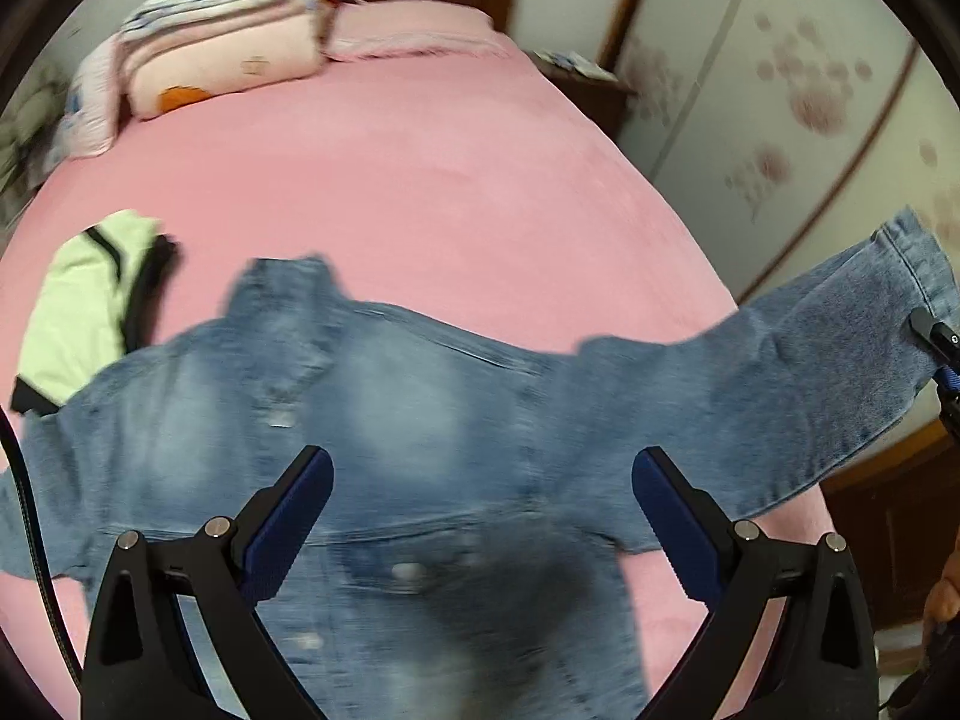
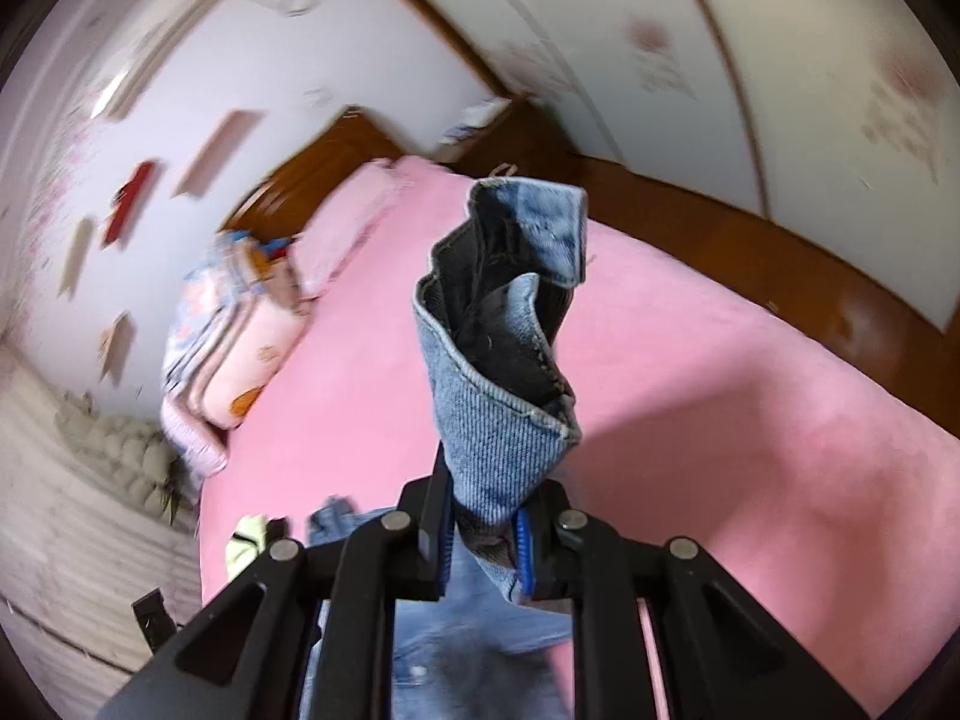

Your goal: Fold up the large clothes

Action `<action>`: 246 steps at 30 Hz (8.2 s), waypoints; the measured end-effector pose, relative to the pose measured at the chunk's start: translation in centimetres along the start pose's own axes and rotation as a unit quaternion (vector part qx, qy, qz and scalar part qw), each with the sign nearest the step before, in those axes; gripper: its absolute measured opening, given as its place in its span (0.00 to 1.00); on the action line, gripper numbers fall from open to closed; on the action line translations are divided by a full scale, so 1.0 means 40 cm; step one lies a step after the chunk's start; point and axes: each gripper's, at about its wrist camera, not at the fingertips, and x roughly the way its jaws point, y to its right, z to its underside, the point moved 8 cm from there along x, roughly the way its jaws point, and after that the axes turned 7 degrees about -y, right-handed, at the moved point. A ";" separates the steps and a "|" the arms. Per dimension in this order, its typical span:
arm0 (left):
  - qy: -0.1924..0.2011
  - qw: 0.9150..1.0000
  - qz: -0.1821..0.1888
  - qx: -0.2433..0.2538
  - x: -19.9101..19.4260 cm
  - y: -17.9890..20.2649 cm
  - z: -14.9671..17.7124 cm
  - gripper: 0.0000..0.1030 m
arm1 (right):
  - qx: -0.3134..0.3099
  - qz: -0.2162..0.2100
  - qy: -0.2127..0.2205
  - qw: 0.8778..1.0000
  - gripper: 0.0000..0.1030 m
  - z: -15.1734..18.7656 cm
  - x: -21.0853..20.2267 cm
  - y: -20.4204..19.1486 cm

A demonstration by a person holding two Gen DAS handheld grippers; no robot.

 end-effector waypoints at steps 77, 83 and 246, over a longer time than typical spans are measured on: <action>-0.013 0.950 -0.125 -0.285 -0.281 -0.651 0.374 0.82 | -0.301 0.109 -0.283 0.904 0.40 0.542 0.422 -0.345; 0.023 0.929 -0.128 -0.346 -0.459 -0.829 0.512 0.86 | -0.349 0.050 -0.251 0.901 0.40 0.588 0.378 -0.594; -0.102 0.957 -0.039 -0.270 -0.147 -0.830 1.012 0.76 | -0.163 0.190 -0.235 0.939 0.45 0.871 0.022 0.224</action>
